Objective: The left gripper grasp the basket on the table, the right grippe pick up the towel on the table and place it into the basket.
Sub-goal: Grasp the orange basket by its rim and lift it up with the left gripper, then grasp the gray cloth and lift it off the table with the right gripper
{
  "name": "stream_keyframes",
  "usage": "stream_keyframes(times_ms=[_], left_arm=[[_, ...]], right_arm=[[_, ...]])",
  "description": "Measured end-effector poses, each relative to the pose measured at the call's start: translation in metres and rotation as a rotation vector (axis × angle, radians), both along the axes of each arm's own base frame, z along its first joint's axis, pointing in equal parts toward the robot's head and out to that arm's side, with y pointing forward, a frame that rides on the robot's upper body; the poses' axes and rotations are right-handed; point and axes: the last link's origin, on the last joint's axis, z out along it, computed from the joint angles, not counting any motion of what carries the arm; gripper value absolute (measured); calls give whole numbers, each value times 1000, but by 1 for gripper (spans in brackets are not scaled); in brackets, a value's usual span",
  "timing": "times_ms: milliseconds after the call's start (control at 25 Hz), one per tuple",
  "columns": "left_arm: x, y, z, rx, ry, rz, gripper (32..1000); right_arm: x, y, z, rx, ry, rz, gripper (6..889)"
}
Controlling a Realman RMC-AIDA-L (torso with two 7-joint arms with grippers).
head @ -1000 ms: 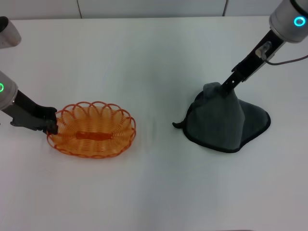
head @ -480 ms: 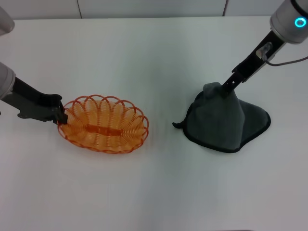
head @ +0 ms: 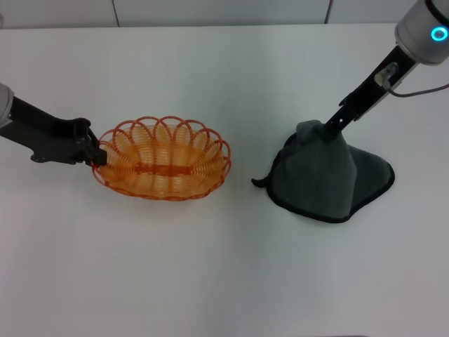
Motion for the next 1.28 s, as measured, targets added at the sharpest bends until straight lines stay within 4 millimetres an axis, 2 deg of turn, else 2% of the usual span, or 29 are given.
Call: stream_keyframes(times_ms=[600, 1280], left_arm=[[12, 0, 8, 20, -133, 28, 73], [17, 1, 6, 19, -155, 19, 73]], right_arm=[[10, 2, 4, 35, -2, -17, 820], [31, 3, -22, 54, 14, -35, 807]])
